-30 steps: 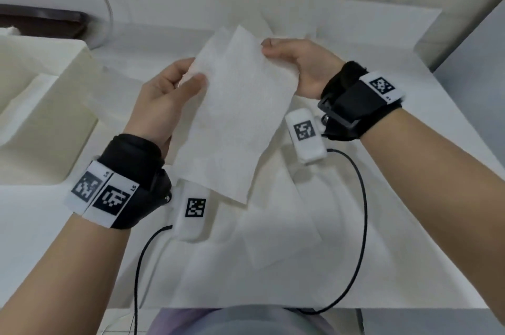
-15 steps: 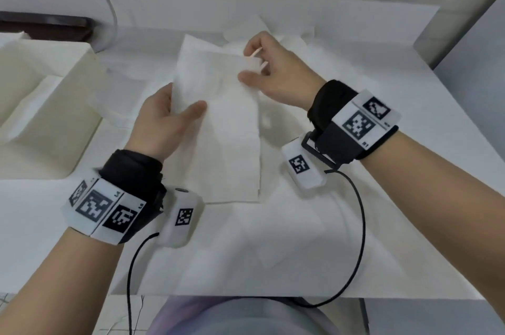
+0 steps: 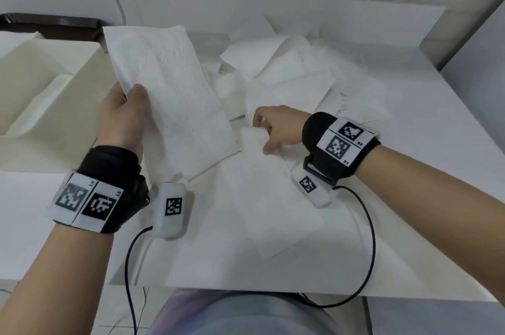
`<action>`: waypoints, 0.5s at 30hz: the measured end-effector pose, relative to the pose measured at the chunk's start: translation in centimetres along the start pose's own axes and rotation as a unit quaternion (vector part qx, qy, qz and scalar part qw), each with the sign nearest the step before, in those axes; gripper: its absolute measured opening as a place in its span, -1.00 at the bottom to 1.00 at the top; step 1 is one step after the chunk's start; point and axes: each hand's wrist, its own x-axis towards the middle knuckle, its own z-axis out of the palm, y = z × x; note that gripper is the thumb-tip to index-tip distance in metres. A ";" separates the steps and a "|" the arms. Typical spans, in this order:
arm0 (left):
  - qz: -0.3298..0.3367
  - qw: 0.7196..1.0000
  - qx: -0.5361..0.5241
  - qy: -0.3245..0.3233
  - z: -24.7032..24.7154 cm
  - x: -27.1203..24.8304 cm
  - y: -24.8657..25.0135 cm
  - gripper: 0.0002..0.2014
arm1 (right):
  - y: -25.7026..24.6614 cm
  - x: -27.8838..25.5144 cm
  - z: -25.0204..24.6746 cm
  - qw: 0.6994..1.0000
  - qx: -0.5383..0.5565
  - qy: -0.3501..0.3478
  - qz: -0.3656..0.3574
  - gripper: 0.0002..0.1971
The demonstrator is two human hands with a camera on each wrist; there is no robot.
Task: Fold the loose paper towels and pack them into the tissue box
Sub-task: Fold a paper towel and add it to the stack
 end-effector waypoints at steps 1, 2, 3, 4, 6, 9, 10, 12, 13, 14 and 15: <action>0.001 1.000 -0.001 0.005 -0.1 0.1 0.1 -0.75 | 0.1 -0.2 -0.5 0.998 0.050 0.023 -0.005 -0.58; 0.003 1.000 -0.004 0.011 -0.1 0.2 0.2 -0.75 | 0.0 -0.6 -1.2 0.992 0.115 0.046 -0.013 -0.62; 0.005 1.000 -0.009 0.016 -0.1 0.3 0.4 -0.75 | -0.1 -1.1 -2.1 0.979 0.187 0.071 -0.027 -0.69; 0.004 1.000 -0.012 0.020 -0.1 0.4 0.5 -0.75 | -0.3 -1.7 -3.2 0.962 0.249 0.099 -0.048 -0.76; 0.006 0.999 -0.022 0.025 -0.1 0.7 1.0 -0.71 | -0.8 -3.2 -5.3 0.923 0.335 0.155 -0.107 -0.84; 0.018 0.999 -0.040 0.013 0.4 1.0 1.7 -0.78 | -1.6 -5.1 -7.7 0.832 0.485 0.172 -0.209 -0.79; 0.024 0.999 -0.044 0.002 0.8 0.8 2.0 -0.80 | -1.8 -5.4 -8.1 0.804 0.523 0.160 -0.232 -0.81; 0.038 0.998 -0.052 -0.025 1.7 0.3 2.5 -0.81 | -2.4 -5.3 -8.4 0.773 0.567 0.145 -0.243 -0.84; 0.043 0.997 -0.056 -0.041 2.1 0.1 2.8 -0.81 | -2.7 -5.0 -8.3 0.770 0.574 0.149 -0.234 -0.87; 0.049 0.995 -0.062 -0.056 2.6 -0.2 2.9 -0.80 | -3.1 -4.6 -8.1 0.774 0.573 0.161 -0.216 -0.88; 0.054 0.994 -0.069 -0.071 3.0 -0.5 3.1 -0.80 | -3.5 -4.1 -7.7 0.784 0.562 0.175 -0.195 -0.87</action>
